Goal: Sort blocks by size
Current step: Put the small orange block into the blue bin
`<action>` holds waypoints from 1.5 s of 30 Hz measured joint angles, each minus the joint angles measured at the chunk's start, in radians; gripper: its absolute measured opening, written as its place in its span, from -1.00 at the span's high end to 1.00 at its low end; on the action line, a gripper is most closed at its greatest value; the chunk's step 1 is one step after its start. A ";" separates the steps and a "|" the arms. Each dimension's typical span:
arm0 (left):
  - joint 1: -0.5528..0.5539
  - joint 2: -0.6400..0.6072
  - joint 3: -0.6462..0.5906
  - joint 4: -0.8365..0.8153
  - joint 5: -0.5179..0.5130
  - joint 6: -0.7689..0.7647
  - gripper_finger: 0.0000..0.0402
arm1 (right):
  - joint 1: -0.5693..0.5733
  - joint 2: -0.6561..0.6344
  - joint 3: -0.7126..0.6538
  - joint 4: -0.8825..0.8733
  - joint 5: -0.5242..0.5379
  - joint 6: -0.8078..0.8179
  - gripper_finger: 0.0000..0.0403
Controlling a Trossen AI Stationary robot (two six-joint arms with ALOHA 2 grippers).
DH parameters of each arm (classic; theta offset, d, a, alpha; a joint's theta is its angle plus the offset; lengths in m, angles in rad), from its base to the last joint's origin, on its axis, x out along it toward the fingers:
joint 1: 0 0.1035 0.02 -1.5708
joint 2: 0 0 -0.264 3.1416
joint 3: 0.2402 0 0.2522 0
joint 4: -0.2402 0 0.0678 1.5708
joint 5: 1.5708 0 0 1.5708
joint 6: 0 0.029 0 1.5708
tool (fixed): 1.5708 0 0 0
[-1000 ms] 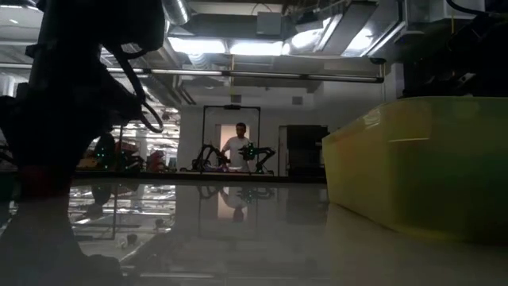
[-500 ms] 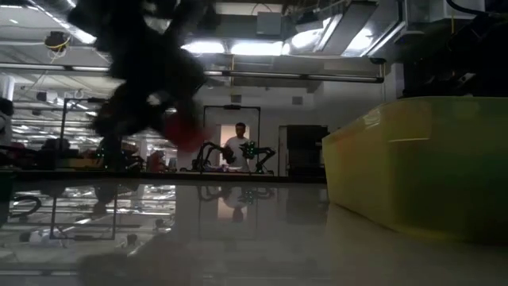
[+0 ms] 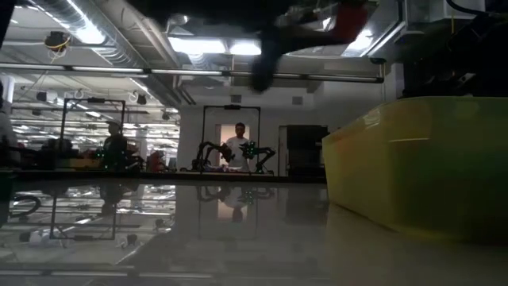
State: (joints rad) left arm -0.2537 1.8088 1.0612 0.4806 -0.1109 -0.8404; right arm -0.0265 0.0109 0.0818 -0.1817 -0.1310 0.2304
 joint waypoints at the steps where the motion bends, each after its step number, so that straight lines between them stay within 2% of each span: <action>1: 0.006 0.027 0.040 0.000 0.017 0.048 0.42 | 0.000 0.000 0.000 0.000 0.000 0.000 -0.71; 10: 0.040 0.301 0.444 -0.013 0.205 0.465 0.41 | 0.000 0.000 0.000 0.000 0.000 0.000 -0.71; 18: 0.039 0.504 0.701 -0.053 0.216 0.701 0.41 | 0.000 0.000 0.000 0.000 0.000 0.000 -0.71; 23: 0.039 0.612 0.825 -0.051 0.215 0.777 0.41 | 0.000 0.000 0.000 0.000 0.000 0.000 -0.71; 34: 0.029 0.770 1.014 -0.053 0.186 0.832 0.39 | 0.000 0.000 0.000 0.000 0.000 0.000 -0.71; 40: 0.014 0.795 1.029 -0.032 0.152 0.925 0.28 | 0.000 0.000 0.000 0.000 0.000 0.000 -0.71; 45: 0.010 0.795 1.029 -0.023 0.142 0.934 0.18 | 0.000 0.000 0.000 0.000 0.000 0.000 -0.71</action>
State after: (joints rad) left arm -0.2441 2.6038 2.0899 0.4572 0.0309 0.0937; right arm -0.0265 0.0109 0.0821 -0.1818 -0.1310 0.2306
